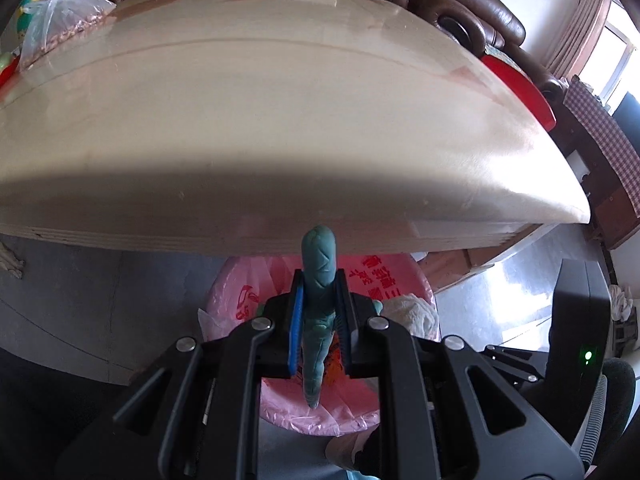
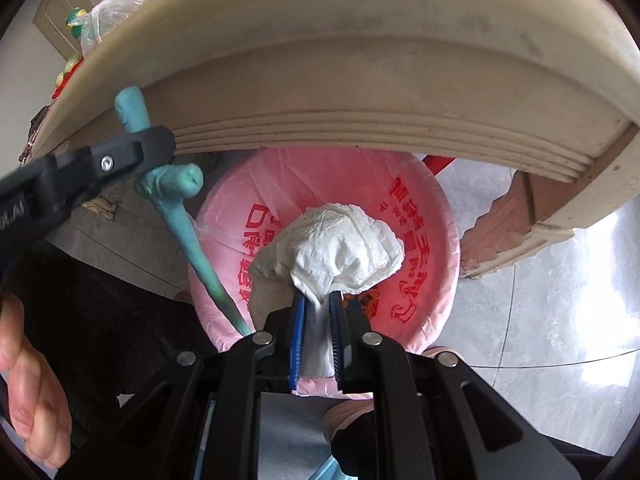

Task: Collect trash
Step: 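Carry the teal toy and white tissue down over the pink bin, then open both grippers to drop the toy and tissue into the bin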

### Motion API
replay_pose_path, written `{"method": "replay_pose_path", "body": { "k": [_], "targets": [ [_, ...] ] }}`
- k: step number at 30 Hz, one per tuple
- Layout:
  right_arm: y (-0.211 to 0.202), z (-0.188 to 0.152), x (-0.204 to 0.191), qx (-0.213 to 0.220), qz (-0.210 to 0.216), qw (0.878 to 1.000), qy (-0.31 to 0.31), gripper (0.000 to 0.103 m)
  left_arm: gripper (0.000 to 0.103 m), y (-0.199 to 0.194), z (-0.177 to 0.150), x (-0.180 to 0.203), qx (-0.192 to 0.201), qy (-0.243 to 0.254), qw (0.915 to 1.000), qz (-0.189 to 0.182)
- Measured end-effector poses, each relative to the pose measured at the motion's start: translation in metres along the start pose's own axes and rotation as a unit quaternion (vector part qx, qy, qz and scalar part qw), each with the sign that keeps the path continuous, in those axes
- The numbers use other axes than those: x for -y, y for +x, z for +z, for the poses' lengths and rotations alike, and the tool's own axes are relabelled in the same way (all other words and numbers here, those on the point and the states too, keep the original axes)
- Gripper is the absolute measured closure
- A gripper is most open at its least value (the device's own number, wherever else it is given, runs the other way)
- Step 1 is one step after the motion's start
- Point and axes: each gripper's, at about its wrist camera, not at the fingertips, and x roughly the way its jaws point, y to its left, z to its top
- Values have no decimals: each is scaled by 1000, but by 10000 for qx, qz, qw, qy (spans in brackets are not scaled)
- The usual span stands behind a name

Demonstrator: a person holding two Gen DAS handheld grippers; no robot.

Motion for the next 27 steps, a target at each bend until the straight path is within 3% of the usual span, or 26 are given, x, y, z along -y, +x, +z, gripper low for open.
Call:
{"method": "replay_pose_path", "body": {
  "k": [6, 18, 22, 27],
  "targets": [
    [19, 4, -1, -139, 8, 9999, -47, 91, 87, 17, -4, -5, -196, -26, 9998, 20],
    [32, 5, 5, -216, 88, 9997, 108, 91, 87, 31, -4, -15, -59, -168, 9997, 149],
    [33, 5, 7, -237, 92, 9996, 98, 91, 87, 42, -8, -17, -286, -228, 9993, 119],
    [38, 6, 9, -256, 90, 9996, 120, 91, 58, 43, -8, -16, -276, -191, 9993, 181]
  ]
}}
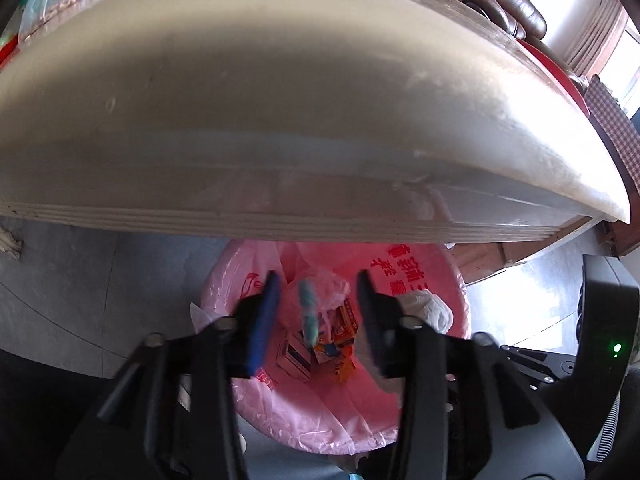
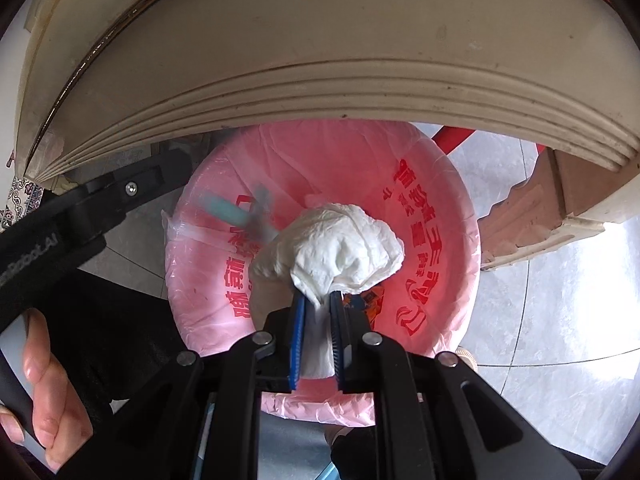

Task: Collect trash
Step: 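Open both grippers to drop the toy and tissue into the bin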

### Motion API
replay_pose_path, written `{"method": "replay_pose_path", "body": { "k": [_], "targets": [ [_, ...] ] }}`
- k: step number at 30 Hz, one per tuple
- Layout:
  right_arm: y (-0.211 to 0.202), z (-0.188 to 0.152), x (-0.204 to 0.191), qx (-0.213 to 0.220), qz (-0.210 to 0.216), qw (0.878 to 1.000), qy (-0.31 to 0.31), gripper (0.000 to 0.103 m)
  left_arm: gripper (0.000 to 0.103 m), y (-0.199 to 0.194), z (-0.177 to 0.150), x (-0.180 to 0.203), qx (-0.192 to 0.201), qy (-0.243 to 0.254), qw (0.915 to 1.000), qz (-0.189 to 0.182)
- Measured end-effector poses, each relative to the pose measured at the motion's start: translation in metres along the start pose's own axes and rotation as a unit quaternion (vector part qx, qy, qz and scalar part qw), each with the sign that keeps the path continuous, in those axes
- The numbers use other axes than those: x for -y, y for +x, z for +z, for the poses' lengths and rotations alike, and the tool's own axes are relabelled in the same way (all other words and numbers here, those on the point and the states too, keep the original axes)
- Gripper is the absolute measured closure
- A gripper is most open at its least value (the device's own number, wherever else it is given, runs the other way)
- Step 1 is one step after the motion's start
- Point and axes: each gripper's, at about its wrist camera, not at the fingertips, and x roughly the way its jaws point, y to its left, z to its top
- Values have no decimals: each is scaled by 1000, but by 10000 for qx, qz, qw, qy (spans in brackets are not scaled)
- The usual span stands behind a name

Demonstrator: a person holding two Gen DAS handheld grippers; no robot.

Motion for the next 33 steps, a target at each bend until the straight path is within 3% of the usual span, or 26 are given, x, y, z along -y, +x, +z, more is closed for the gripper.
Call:
{"method": "replay_pose_path", "body": {
  "k": [3, 10, 18, 33],
  "targets": [
    [2, 0, 0, -24, 15, 10000, -2, 90, 51, -3, -3, 1, 5, 125, 9999, 66],
    [7, 2, -7, -28, -7, 9999, -123, 86, 47, -7, -12, -10, -127, 106, 9996, 247],
    [4, 5, -16, 105, -112, 9996, -244, 54, 44, -10, -20, -32, -259, -147, 9988, 386],
    [-19, -1, -11, 321, -319, 9990, -58, 53, 41, -33, -12, -24, -253, 40, 9972, 708]
  ]
}}
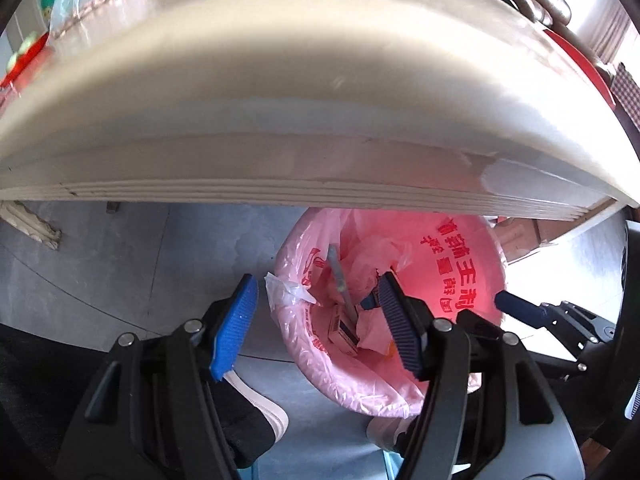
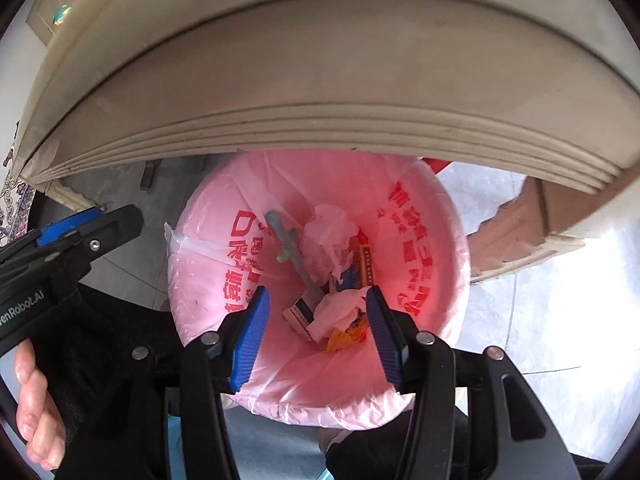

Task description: Collect trash

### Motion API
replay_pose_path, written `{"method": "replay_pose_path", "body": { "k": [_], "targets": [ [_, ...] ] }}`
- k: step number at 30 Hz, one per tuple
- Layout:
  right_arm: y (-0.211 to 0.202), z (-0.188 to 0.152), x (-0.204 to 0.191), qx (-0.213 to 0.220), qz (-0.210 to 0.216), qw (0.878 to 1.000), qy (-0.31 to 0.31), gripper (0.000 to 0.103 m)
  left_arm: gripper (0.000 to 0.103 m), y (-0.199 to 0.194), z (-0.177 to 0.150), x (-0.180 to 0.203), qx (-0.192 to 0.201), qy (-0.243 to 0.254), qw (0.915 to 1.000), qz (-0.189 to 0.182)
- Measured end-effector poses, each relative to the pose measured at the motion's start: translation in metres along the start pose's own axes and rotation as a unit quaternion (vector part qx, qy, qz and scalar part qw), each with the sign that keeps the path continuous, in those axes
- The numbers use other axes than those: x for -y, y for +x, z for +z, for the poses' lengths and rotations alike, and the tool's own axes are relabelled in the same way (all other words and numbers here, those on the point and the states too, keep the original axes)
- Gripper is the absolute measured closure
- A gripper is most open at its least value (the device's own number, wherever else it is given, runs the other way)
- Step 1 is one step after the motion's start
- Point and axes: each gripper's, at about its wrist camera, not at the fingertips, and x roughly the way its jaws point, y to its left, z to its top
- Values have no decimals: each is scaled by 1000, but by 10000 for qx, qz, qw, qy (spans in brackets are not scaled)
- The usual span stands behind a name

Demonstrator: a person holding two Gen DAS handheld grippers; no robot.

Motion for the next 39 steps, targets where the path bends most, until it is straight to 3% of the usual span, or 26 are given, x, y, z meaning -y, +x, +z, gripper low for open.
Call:
{"method": "replay_pose_path", "body": {
  "k": [4, 8, 10, 11, 18, 21, 26, 31, 39],
  "targets": [
    [-23, -6, 5, 155, -270, 9995, 80, 53, 41, -16, 1, 11, 57, 142, 9999, -41],
    [-65, -9, 14, 587, -587, 9962, 281, 53, 41, -36, 0, 25, 131, 296, 9994, -83],
    [-92, -9, 20, 877, -711, 9928, 406, 46, 39, -49, -2, 36, 224, 445, 9987, -104],
    [-102, -9, 22, 985, -748, 9913, 449, 36, 33, -56, -3, 41, 282, 513, 9983, -53],
    [-196, -14, 19, 1916, -1094, 9745, 411, 33, 22, -136, 7, 69, 1111, 753, 9909, -64],
    [-238, -17, 11, 2310, -1237, 9645, 318, 26, 19, -166, 12, 76, 1407, 731, 9873, -83],
    [-299, -18, 3, 2899, -1406, 9461, 318, 26, 15, -209, 16, 82, 1719, 675, 9828, -70],
    [-357, -22, -6, 3473, -1647, 9227, 306, 17, 14, -244, 12, 82, 2059, 565, 9767, 226],
    [-415, -33, -29, 4037, -1865, 8952, 276, 11, 14, -292, 17, 75, 2334, 323, 9712, 349]
  ]
}}
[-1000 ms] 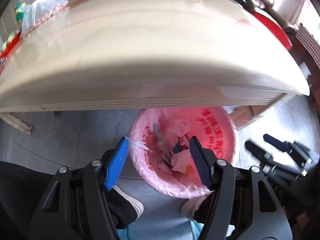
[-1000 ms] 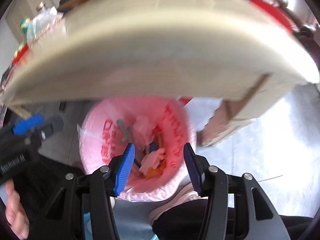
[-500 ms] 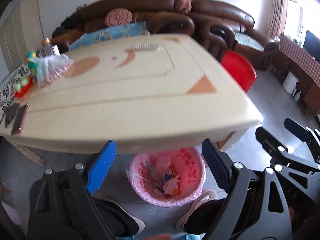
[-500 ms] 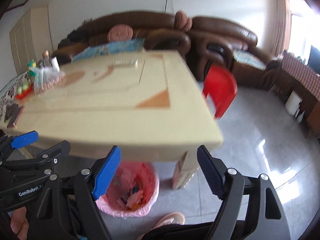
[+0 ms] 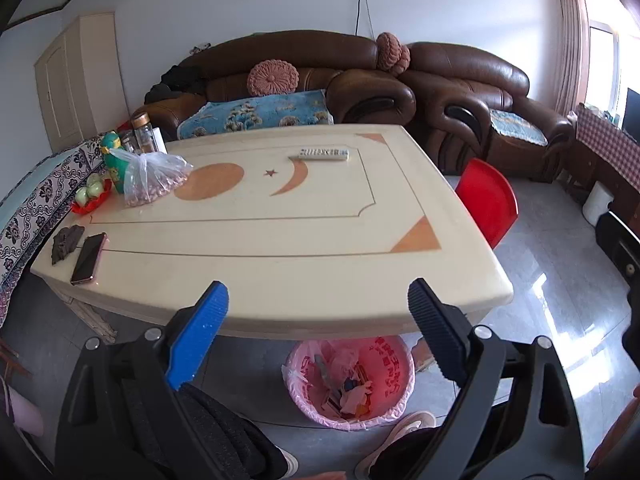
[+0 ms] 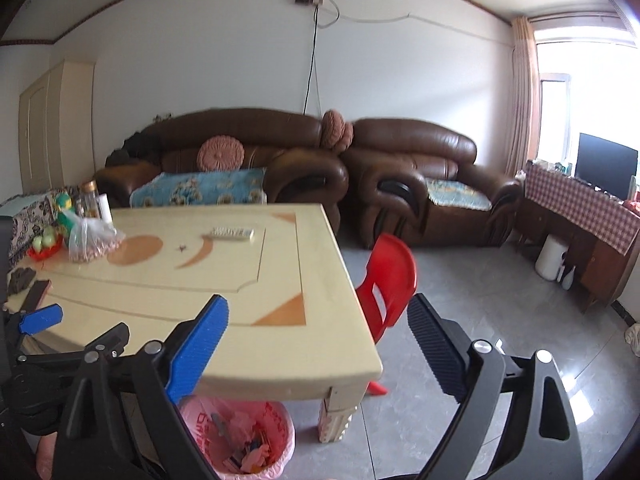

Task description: Collect trash

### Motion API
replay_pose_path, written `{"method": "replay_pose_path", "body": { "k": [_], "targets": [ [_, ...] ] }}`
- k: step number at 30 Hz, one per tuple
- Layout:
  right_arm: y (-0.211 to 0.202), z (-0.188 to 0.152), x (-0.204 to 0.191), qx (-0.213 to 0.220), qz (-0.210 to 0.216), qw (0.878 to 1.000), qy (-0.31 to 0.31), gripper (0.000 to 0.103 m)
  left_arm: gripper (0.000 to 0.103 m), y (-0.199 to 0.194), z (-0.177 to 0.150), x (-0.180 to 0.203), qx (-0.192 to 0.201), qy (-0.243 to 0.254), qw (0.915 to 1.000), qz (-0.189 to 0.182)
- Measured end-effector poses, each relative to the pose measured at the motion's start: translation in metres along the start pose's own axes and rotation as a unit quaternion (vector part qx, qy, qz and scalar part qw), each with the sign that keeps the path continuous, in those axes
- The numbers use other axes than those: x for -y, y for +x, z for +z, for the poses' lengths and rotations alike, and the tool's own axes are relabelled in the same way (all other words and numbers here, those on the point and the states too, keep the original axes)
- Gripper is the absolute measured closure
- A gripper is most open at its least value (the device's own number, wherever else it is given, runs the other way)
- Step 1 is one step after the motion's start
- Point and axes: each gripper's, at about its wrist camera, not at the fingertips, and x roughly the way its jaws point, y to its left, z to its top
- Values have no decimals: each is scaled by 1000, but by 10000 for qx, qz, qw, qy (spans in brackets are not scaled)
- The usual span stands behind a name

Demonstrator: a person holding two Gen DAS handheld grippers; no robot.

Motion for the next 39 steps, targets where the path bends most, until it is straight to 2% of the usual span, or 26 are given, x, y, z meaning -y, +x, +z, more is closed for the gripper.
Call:
{"method": "replay_pose_path", "body": {
  "k": [4, 10, 39],
  "targets": [
    [-19, 8, -1, 174, -33, 9998, 49, 9, 14, -14, 5, -3, 133, -38, 9999, 16],
    [-29, 10, -3, 201, -33, 9997, 111, 9, 13, -24, 6, -1, 248, -11, 9997, -3],
    [-21, 5, -7, 125, 21, 9999, 103, 9, 13, -27, 5, 0, 265, -11, 9996, 19]
  ]
}}
